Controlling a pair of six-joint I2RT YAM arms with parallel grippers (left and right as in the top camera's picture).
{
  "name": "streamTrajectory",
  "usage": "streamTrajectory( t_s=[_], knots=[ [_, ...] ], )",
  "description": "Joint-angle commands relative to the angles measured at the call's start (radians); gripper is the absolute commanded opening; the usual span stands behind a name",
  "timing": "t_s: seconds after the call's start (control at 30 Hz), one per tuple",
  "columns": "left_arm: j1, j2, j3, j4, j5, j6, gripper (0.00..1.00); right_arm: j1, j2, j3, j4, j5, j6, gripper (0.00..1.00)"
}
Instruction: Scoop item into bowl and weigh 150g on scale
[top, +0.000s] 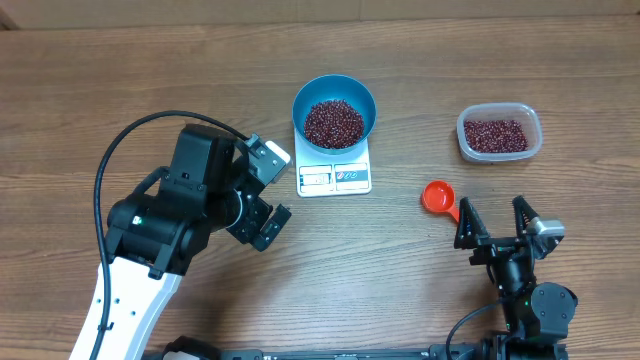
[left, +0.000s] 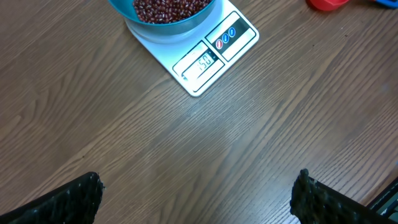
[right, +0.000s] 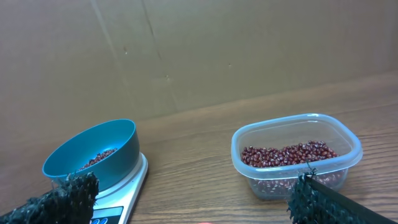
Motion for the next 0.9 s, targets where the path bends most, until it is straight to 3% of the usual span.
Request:
streamTrajectory(
  t_s=[0.0, 0.87],
  knots=[
    [0.004, -0.001, 0.02, 0.001, -0.006, 0.018, 1.0, 0.008, -0.012, -0.011, 0.005, 0.011, -0.002, 1.0],
    [0.004, -0.081, 0.013, -0.003, -0.003, 0.018, 1.0, 0.008, -0.012, -0.011, 0.005, 0.011, -0.002, 1.0]
  ],
)
